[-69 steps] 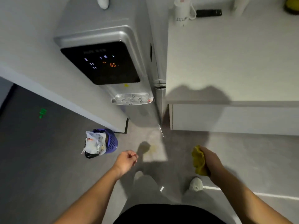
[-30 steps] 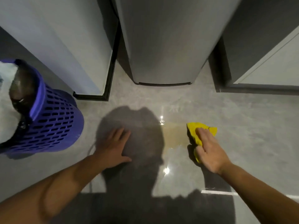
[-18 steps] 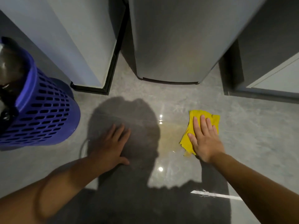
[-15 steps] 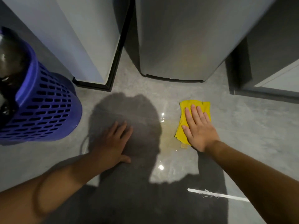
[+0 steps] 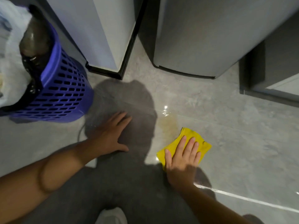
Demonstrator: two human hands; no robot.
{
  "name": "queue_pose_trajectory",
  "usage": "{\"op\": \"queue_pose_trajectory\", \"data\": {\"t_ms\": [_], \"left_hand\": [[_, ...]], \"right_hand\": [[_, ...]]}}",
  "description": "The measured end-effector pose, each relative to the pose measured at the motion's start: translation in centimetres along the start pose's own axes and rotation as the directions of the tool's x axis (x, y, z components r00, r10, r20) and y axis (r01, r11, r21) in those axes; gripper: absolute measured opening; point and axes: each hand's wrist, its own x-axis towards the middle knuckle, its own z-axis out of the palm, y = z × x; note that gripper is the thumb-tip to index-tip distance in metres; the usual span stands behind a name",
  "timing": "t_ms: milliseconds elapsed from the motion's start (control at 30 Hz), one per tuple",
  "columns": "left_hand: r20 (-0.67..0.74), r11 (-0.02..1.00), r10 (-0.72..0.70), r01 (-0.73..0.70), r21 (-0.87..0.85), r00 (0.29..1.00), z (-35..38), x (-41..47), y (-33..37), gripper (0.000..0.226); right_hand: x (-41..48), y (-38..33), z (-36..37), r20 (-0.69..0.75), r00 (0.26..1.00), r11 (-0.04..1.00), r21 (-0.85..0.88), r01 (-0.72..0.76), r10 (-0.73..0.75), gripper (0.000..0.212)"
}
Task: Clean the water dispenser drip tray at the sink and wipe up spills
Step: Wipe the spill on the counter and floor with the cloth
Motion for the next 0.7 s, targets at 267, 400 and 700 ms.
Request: {"op": "queue_pose_trajectory", "data": {"t_ms": [267, 400, 700], "left_hand": [[0.045, 0.982, -0.025, 0.016, 0.186, 0.999, 1.0, -1.8, -1.6, 0.14], [0.049, 0.981, -0.011, 0.001, 0.194, 0.999, 0.2, -2.2, -2.0, 0.136], [-0.022, 0.988, -0.089, 0.091, 0.125, 0.996, 0.5, -3.3, -1.2, 0.129]], "right_hand": [[12.7, -2.7, -3.3, -0.021, 0.99, 0.991, -0.004, 0.137, -0.137, 0.082], [13.9, 1.1, -5.2, 0.13, 0.808, 0.776, -0.226, 0.589, -0.575, 0.081], [-3.2, 3.1, 1.3, 0.061, 0.971, 0.963, -0.129, 0.236, -0.23, 0.082]]}}
